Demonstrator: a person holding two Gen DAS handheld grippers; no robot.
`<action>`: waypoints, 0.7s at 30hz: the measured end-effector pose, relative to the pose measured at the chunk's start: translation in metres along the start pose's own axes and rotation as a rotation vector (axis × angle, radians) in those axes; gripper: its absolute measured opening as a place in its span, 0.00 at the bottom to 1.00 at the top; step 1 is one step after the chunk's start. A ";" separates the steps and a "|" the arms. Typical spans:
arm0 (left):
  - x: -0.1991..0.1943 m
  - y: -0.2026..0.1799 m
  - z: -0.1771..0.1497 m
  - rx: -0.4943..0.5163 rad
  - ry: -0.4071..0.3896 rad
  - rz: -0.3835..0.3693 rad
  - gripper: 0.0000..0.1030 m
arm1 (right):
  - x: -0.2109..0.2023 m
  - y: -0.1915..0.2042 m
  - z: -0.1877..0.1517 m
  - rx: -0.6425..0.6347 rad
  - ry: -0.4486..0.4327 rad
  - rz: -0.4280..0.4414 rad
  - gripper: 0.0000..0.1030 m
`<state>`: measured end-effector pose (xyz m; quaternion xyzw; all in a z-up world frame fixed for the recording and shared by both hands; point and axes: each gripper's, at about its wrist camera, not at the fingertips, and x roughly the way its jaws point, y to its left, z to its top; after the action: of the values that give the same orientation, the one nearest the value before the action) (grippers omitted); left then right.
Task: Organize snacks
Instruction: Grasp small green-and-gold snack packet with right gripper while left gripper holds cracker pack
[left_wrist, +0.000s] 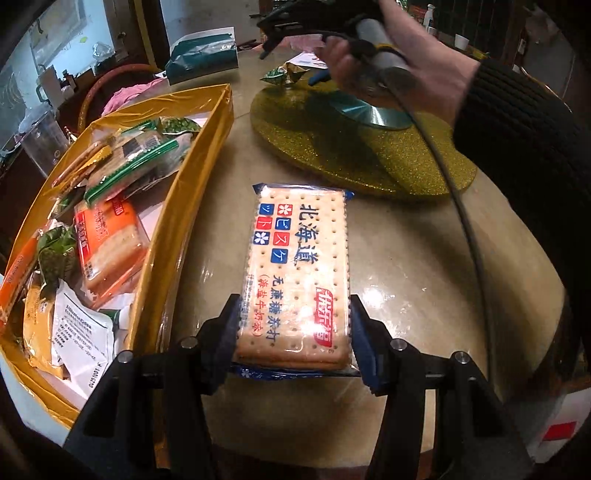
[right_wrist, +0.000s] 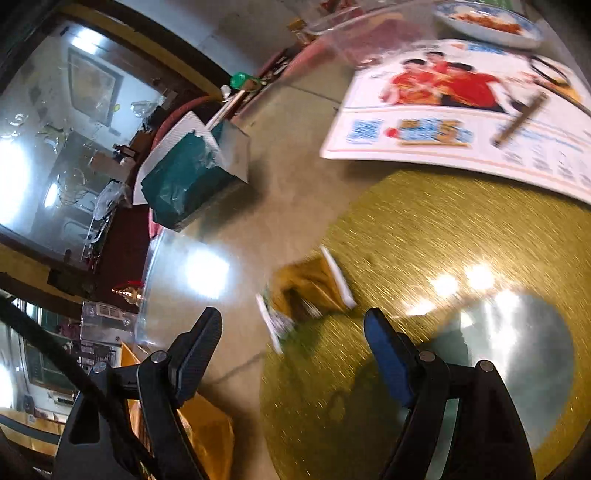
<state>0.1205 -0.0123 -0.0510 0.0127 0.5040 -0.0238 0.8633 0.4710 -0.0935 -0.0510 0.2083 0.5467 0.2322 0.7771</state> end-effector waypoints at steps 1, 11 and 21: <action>0.000 0.000 0.000 0.002 0.000 0.001 0.55 | 0.003 0.004 0.001 -0.013 -0.001 -0.001 0.73; -0.004 -0.003 -0.005 -0.016 -0.003 0.019 0.55 | -0.014 -0.013 -0.011 -0.059 0.012 -0.064 0.34; -0.013 -0.008 -0.024 -0.019 -0.036 0.026 0.55 | -0.092 -0.050 -0.146 -0.126 0.049 0.037 0.33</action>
<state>0.0923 -0.0185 -0.0517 0.0108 0.4885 -0.0080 0.8725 0.3123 -0.1775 -0.0566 0.1631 0.5458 0.2856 0.7706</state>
